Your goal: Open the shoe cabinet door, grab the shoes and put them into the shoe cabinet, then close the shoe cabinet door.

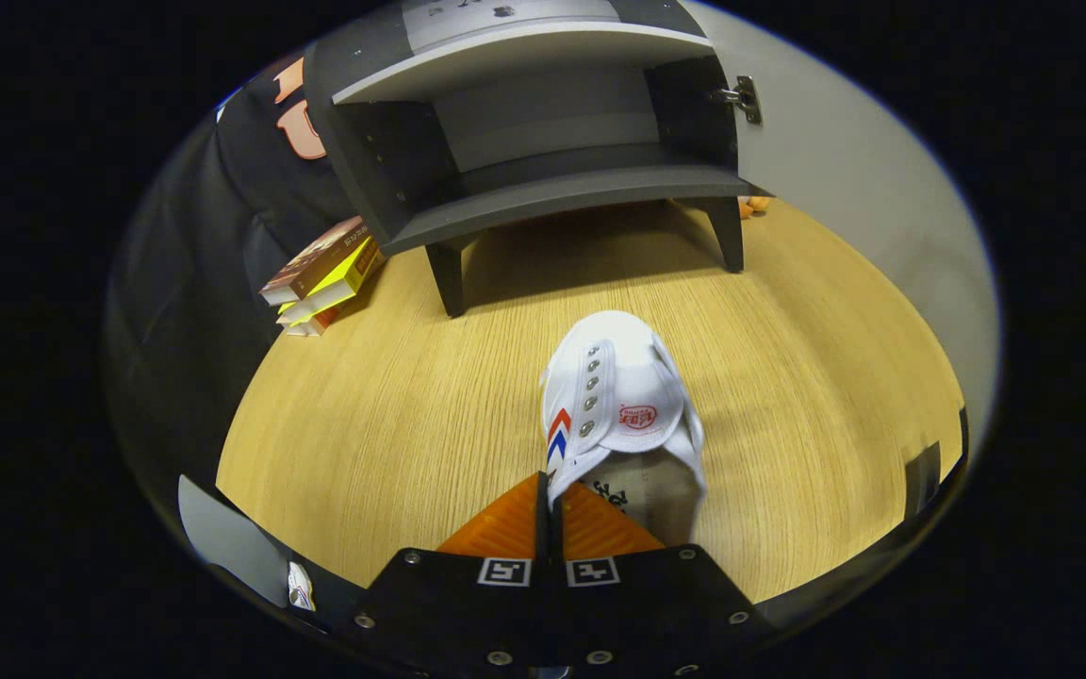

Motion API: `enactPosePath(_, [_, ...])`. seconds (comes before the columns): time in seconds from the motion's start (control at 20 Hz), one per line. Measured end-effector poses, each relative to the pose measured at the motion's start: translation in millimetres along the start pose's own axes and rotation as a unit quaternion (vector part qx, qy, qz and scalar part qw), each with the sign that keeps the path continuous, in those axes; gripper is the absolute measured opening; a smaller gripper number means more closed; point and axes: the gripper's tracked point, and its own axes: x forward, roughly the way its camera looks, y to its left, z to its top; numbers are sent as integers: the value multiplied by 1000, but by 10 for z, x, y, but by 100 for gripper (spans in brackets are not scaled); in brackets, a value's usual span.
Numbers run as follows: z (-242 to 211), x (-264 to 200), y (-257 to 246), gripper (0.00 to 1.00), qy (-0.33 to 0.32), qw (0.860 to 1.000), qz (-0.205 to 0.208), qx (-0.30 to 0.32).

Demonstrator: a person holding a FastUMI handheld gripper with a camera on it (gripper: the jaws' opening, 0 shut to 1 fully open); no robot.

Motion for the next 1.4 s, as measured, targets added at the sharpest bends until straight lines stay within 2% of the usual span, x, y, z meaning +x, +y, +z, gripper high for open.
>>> enactPosePath(0.35, [213, -169, 52, 0, -24, 1000, -1, -5])
enactPosePath(0.7, [583, -561, 137, 0, -67, 998, -3, -12])
enactPosePath(1.0, [1359, -1144, 275, 0, -151, 988, -2, -31])
enactPosePath(1.4, [2596, -1749, 479, 0, -275, 960, 5, -58])
